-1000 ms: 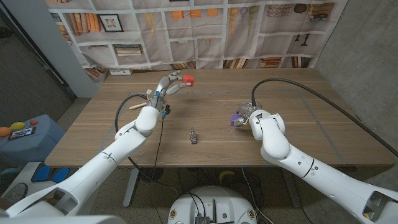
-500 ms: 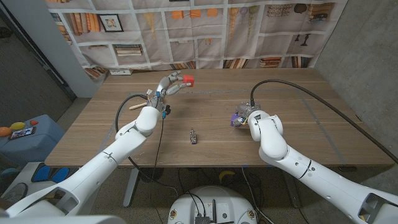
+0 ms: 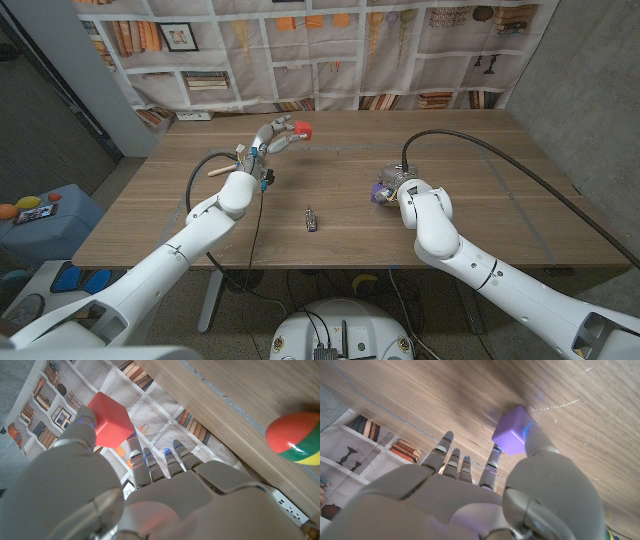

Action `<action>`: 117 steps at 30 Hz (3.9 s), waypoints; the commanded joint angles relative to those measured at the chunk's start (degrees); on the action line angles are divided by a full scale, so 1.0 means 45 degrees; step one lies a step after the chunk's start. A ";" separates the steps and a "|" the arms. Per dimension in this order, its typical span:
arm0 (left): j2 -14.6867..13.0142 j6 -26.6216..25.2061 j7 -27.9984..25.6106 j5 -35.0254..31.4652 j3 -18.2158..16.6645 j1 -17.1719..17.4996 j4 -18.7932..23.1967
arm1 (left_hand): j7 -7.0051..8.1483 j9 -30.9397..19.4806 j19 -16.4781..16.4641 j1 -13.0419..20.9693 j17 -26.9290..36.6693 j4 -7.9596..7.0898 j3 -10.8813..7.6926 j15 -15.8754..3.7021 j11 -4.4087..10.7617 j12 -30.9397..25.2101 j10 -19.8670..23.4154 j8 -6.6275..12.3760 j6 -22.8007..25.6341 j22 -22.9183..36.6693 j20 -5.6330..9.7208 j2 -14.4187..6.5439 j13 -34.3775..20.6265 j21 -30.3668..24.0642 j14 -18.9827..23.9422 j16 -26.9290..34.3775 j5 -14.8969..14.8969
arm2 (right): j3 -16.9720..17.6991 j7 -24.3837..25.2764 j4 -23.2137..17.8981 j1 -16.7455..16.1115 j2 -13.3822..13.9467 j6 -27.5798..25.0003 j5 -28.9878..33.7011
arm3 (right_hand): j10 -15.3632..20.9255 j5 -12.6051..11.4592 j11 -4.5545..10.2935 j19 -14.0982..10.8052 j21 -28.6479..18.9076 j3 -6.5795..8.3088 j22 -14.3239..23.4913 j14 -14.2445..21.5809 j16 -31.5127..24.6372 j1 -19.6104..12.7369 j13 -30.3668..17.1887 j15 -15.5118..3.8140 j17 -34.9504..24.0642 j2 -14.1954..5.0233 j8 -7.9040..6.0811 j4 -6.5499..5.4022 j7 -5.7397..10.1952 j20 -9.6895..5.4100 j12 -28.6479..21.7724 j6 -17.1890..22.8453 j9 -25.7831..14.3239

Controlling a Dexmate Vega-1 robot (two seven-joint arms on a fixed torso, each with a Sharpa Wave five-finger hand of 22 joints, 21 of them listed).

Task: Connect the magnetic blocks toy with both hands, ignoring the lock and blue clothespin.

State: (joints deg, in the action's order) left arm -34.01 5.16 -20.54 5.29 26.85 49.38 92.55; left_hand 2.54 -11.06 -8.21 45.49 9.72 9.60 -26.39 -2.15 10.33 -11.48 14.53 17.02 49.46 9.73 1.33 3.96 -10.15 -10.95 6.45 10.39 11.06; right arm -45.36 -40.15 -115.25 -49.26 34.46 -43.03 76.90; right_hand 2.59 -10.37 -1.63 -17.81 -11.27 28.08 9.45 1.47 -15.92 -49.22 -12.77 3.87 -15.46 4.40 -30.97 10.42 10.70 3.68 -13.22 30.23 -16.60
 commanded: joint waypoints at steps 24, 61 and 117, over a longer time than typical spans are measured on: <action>0.0407 0.0411 0.0845 0.0920 0.0270 -0.0308 -0.0735 | 0.0912 -0.0089 -0.0010 0.0417 0.0040 0.0008 0.0109 -0.0268 0.0019 0.0060 0.0112 0.0026 0.1231 0.0074 -0.0110 -0.0513 -0.0035 -0.0041 0.0011 0.0022 0.0090 | 0.1345 0.3026 -0.1075 -0.0774 0.0151 -0.0751 -0.3903 | 0.0888 -0.0049 0.0564 -0.0473 -0.0029 0.0039 0.0056 0.0512 -0.0368 -0.0875 0.0034 -0.0420 -0.0255 -0.0629 -0.1164 -0.0170 0.0411 -0.0333 -0.0181 0.1962 -0.0261; 0.0448 0.1090 0.1728 0.1880 0.0294 0.0048 -0.0288 | 0.0960 -0.0111 -0.0159 0.0456 0.0041 -0.0006 0.0239 -0.0246 0.0014 0.0067 0.0165 -0.0107 0.1328 0.0079 -0.0154 -0.0594 -0.0037 -0.0091 0.0047 0.0029 0.0089 | 0.4918 0.9749 -0.1895 -0.2219 0.1940 0.1524 -1.6011 | 0.0804 -0.0095 0.0531 -0.0214 0.0087 -0.0107 0.0060 0.0165 -0.0288 -0.0911 0.0055 -0.0328 -0.0379 -0.0926 -0.1221 -0.0278 0.0405 -0.0421 -0.0036 0.1967 -0.0242; 0.1349 0.2801 0.4014 0.2975 0.0931 -0.0787 -0.1657 | 0.0947 -0.0143 -0.0187 0.0463 0.0043 -0.0025 0.0407 -0.0154 -0.0036 0.0083 0.0154 -0.0335 0.1336 0.0089 -0.0210 -0.0743 -0.0038 -0.0077 0.0032 0.0016 0.0096 | 0.5869 1.0681 0.1354 -0.2904 0.1309 0.9651 -2.3904 | 0.1172 -0.0197 0.0398 -0.0194 0.0063 -0.0456 0.0065 0.0159 -0.0344 -0.0857 0.0083 -0.0304 -0.0548 -0.1245 -0.1355 -0.0301 0.0088 -0.0541 -0.0021 0.2396 0.0038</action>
State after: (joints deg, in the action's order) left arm -28.62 16.97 -4.47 18.15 30.32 47.04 86.45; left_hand 1.96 -11.61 -8.62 46.16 9.72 9.73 -24.65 -2.15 10.23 -11.25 15.04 15.35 50.03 10.00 0.51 2.83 -10.15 -10.95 6.45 10.42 11.25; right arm -18.67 9.63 -111.93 -62.71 41.68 -5.01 -25.95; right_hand 7.38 -10.86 0.31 -18.48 -11.04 26.30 9.45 2.56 -17.24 -54.14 -12.24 2.36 -17.72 1.00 -35.49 9.01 11.50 1.53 -13.51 37.19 -16.30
